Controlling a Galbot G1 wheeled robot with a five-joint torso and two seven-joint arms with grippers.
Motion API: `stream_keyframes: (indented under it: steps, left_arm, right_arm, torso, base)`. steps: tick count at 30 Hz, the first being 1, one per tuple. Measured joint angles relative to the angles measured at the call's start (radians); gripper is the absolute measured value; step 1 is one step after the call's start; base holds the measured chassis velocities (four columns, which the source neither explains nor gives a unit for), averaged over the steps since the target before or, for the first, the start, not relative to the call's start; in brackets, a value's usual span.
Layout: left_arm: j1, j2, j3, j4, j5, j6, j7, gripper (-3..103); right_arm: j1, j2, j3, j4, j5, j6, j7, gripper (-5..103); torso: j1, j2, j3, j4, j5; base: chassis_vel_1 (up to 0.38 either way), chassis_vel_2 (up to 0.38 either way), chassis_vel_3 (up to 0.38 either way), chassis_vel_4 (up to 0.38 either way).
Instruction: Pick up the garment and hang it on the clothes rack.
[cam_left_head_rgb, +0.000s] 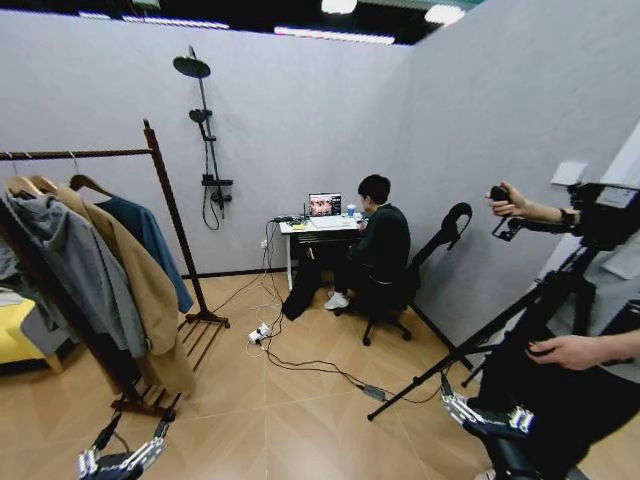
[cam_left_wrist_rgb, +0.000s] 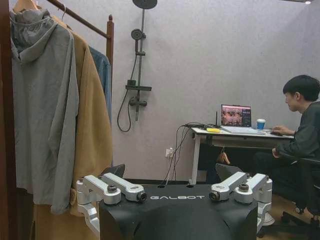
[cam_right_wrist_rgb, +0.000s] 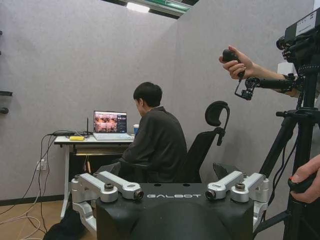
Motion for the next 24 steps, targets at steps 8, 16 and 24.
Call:
stream_keyframes:
  steps: [8,16,24]
  left_arm:
    - [0.000,0.000,0.000,0.000,0.000,0.000,0.000,100]
    - [0.000,0.000,0.000,0.000,0.000,0.000,-0.001,100]
    - [0.000,0.000,0.000,0.000,0.000,0.000,0.000,100]
  right_arm:
    - [0.000,0.000,0.000,0.000,0.000,0.000,0.000,100]
    - [0.000,0.000,0.000,0.000,0.000,0.000,0.000,100]
    - [0.000,0.000,0.000,0.000,0.000,0.000,0.000,100]
  torso:
    - [-0.007,-0.012,-0.007,0.0004,0.0000]
    - [-0.008,-0.015,-0.008,0.0001,0.0001]
    - [-0.009,-0.015,-0.008,0.0002,0.0001]
  base:
    - [0.055,0.007,0.002,0.042]
    - [0.014,0.011,0.014,0.017]
    - [0.000,0.000,0.000,0.000]
